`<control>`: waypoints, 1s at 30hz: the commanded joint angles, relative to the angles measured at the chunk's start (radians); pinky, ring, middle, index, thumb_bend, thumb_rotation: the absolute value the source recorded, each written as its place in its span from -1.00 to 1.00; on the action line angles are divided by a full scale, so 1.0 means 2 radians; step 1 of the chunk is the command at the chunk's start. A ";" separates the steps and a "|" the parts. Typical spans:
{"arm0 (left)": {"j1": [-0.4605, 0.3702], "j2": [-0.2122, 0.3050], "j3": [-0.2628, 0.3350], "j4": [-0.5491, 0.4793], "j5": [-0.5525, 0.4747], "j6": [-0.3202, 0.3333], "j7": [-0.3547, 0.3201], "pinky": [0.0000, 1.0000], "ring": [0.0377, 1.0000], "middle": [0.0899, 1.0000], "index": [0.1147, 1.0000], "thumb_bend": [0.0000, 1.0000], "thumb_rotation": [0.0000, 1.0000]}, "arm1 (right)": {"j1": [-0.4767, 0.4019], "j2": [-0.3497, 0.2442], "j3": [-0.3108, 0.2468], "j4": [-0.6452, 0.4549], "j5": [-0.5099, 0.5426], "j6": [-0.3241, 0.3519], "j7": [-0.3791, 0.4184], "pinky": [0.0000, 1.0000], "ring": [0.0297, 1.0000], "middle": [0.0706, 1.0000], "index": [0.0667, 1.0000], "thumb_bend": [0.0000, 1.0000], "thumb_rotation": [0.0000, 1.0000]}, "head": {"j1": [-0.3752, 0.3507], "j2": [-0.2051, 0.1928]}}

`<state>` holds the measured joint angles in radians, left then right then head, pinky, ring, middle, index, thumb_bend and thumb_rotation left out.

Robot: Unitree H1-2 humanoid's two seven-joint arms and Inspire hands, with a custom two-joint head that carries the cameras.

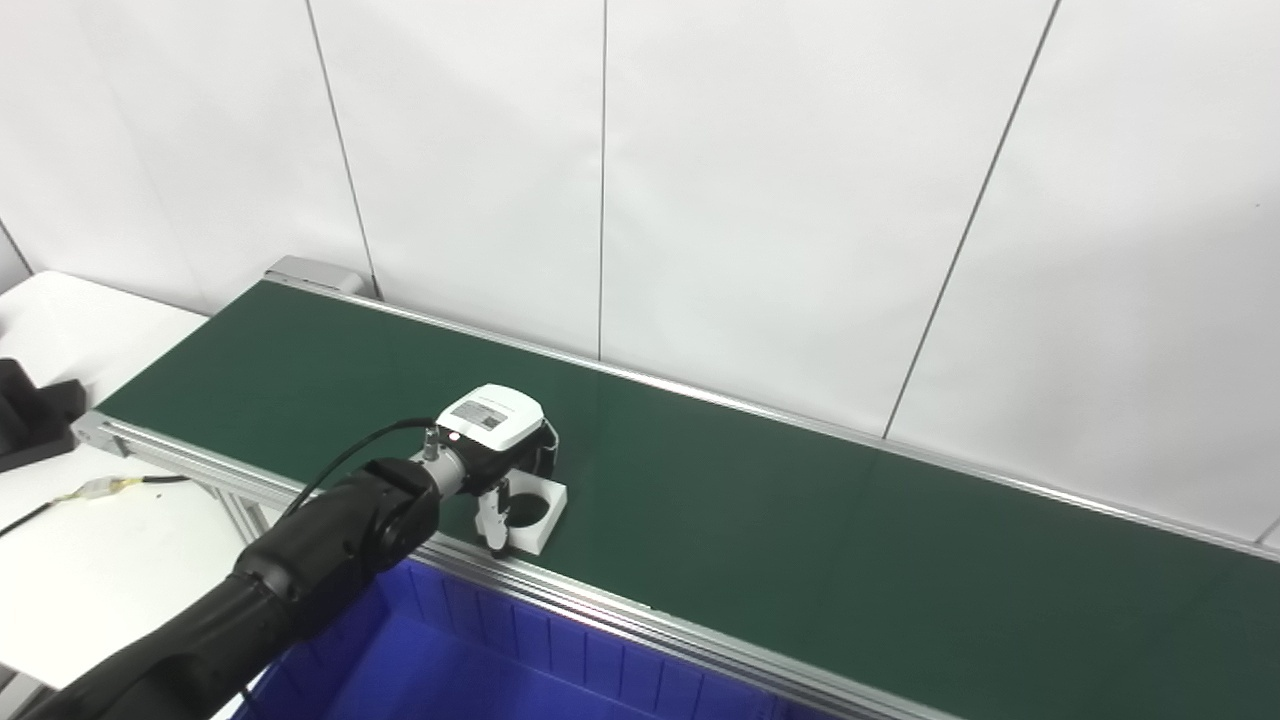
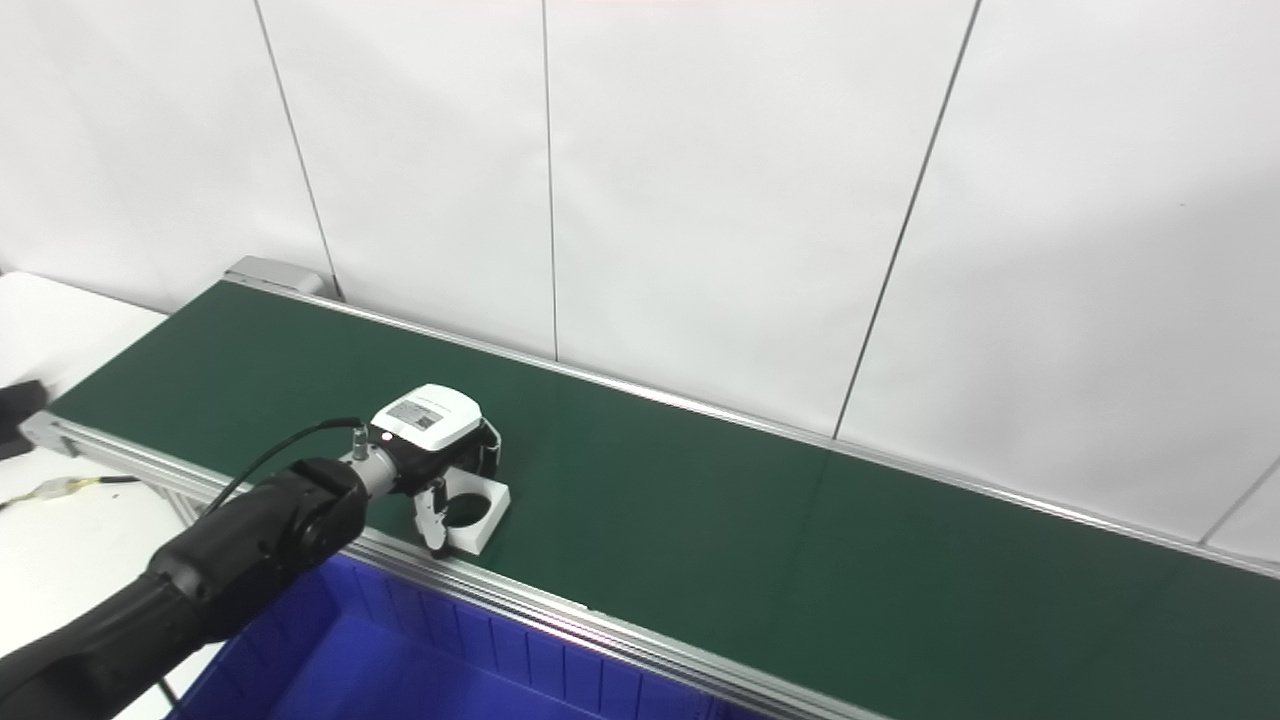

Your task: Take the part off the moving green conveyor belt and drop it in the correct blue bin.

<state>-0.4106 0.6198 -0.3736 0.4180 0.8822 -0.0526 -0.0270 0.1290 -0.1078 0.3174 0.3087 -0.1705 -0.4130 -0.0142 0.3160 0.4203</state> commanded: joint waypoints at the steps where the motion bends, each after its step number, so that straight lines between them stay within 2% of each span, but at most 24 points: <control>1: -0.016 0.002 0.000 0.003 0.007 -0.001 0.013 0.22 0.02 -0.09 -0.18 0.05 -1.00 | -0.001 0.001 0.000 -0.014 0.004 -0.028 -0.002 0.36 0.52 0.60 0.75 0.13 0.29 | 0.000 0.000; 15: -0.009 0.007 0.011 -0.014 -0.009 -0.002 0.008 0.25 0.03 -0.08 -0.19 0.05 -1.00 | 0.000 -0.002 -0.001 -0.016 0.010 -0.028 0.001 0.37 0.52 0.60 0.75 0.15 0.30 | 0.001 0.002; 20: -0.003 0.009 0.018 -0.031 -0.019 -0.007 0.006 0.20 -0.02 -0.13 -0.16 0.05 -1.00 | 0.000 -0.002 -0.002 -0.017 0.009 -0.028 0.002 0.37 0.53 0.60 0.75 0.14 0.29 | 0.001 0.002; 24: 0.013 0.014 0.038 -0.082 -0.040 -0.008 -0.009 0.19 -0.04 -0.13 -0.16 0.05 -1.00 | 0.002 -0.003 -0.003 -0.019 0.006 -0.028 0.001 0.36 0.52 0.60 0.74 0.14 0.29 | 0.000 0.003; 27: 0.028 0.019 0.055 -0.145 -0.046 0.013 -0.039 0.24 0.00 -0.10 -0.18 0.05 -1.00 | 0.002 -0.003 -0.004 -0.019 0.006 -0.028 0.001 0.35 0.51 0.59 0.74 0.14 0.29 | 0.000 0.004; 30: 0.036 0.019 0.068 -0.183 -0.048 0.024 -0.064 0.26 0.00 -0.11 -0.17 0.05 -1.00 | 0.002 -0.004 -0.003 -0.019 0.007 -0.028 0.001 0.35 0.51 0.59 0.74 0.13 0.27 | 0.000 0.004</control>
<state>-0.3257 0.6253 -0.2647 0.0827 0.7969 -0.0274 -0.1459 0.1360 -0.1133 0.3121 0.3023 -0.1637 -0.4130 -0.0110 0.3160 0.4280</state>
